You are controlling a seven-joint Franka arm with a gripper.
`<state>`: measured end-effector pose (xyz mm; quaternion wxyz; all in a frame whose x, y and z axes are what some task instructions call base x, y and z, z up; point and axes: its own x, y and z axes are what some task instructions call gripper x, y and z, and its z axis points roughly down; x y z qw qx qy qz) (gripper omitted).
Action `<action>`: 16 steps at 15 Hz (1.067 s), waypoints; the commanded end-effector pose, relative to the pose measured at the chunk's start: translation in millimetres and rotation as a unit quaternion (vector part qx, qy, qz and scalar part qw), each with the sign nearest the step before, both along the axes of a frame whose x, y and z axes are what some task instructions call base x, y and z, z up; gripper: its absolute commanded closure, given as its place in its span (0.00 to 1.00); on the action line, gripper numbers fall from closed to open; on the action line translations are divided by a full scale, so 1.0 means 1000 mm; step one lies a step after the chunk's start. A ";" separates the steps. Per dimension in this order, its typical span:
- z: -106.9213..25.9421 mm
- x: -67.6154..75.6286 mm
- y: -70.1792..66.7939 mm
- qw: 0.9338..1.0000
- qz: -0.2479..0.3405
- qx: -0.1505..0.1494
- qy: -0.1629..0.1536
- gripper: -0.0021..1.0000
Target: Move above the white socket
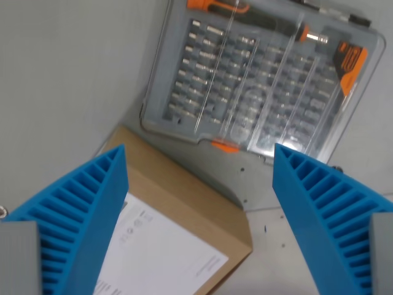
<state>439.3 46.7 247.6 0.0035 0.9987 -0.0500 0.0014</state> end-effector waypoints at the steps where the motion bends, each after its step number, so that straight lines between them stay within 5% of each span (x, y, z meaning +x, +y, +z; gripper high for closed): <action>1: -0.005 0.019 -0.007 0.999 0.047 -0.003 0.015 0.00; 16: -0.027 0.070 -0.033 0.989 0.147 -0.011 0.011 0.00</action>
